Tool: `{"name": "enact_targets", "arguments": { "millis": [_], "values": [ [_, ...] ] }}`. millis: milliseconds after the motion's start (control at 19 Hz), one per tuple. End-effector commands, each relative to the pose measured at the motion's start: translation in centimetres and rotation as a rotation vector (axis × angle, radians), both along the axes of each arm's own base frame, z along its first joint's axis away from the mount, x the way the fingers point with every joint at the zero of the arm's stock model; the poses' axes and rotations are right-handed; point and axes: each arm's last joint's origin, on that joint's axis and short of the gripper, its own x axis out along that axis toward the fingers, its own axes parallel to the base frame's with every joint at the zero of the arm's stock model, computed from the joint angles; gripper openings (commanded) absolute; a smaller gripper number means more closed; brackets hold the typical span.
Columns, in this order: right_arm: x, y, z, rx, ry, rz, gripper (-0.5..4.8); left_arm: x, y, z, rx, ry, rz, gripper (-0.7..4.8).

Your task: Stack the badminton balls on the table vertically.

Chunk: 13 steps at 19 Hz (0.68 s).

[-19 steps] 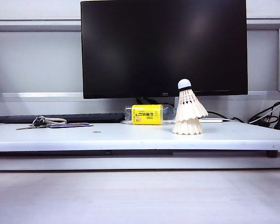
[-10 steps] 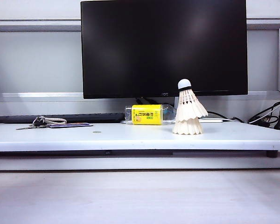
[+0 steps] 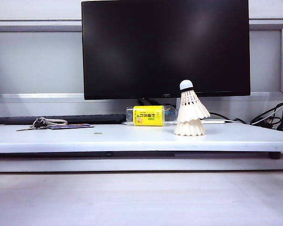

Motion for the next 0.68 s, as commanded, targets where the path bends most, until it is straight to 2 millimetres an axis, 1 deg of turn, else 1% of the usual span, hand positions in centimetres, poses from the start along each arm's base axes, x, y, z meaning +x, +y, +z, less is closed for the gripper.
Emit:
{"name": "enact_targets", "arguments": {
  "millis": [53,315,683],
  "values": [
    [0.0,-0.1,0.0,-0.002,-0.007,-0.015,-0.01,0.1,0.4,-0.1,0.009,0.007,0.043,-0.05],
    [0.1,-0.5,0.0,-0.002,-0.006,-0.056,-0.01,0.3,1.8,-0.1,0.009,0.008,0.19,-0.05],
    [0.1,-1.0,0.0,-0.003,-0.006,-0.101,-0.01,0.3,1.9,-0.1,0.009,0.008,0.195,-0.05]
  ]
}}
